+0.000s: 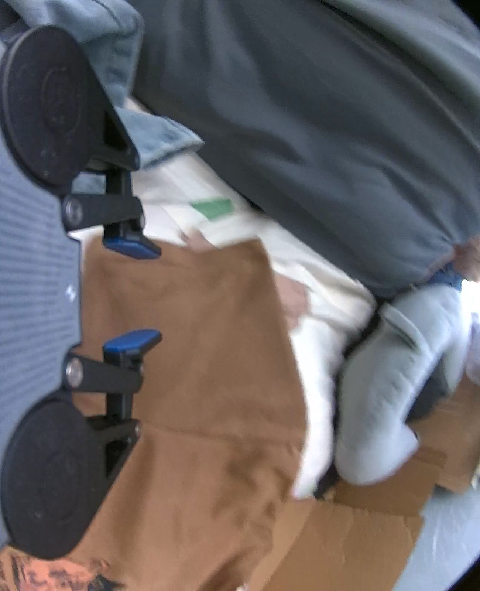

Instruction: Fold clothes

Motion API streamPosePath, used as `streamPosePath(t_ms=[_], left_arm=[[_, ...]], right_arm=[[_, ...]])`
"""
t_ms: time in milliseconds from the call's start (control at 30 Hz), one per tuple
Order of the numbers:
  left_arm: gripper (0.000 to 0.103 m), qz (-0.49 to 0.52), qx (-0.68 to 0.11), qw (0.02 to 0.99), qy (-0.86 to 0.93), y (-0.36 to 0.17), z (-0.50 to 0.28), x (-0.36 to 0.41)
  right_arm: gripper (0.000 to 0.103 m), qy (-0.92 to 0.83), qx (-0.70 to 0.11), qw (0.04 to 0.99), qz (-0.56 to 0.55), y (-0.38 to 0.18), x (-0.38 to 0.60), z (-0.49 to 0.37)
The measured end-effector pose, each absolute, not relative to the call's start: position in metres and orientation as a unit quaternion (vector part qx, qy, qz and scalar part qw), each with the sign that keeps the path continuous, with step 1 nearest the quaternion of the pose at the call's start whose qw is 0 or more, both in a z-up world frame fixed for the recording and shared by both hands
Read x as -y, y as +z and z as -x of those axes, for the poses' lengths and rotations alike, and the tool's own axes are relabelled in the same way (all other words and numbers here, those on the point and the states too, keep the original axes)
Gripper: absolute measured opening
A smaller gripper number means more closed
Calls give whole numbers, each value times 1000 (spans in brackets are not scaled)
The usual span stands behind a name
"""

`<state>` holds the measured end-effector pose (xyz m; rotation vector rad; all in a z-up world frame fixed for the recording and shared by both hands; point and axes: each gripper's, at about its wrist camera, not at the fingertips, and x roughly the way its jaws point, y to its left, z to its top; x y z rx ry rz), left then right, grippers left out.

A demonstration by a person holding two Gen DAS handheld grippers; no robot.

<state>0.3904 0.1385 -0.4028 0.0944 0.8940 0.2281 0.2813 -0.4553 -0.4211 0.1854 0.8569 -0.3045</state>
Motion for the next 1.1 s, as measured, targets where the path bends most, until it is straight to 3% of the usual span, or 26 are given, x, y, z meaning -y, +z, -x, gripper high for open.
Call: streamPosePath(t_ms=[200,333,600,1100], left_arm=[[46,-53,-410,909,47,-392,-421,-87],[54,-73,-404,912,8,-399,-443,-49],[54,-124,-392,910,-58,-420,-478,5],[54,-150,-377,912,-62,-437,-517,39]], right_arm=[[35,-101,-406,906,-72,-415,443,-313],[36,-66,-399,913,-60,-412,431,-346],[36,-31,-389,920,-39,-415,404,-416],[35,-39,-405,911,-63,-454,402,-491]])
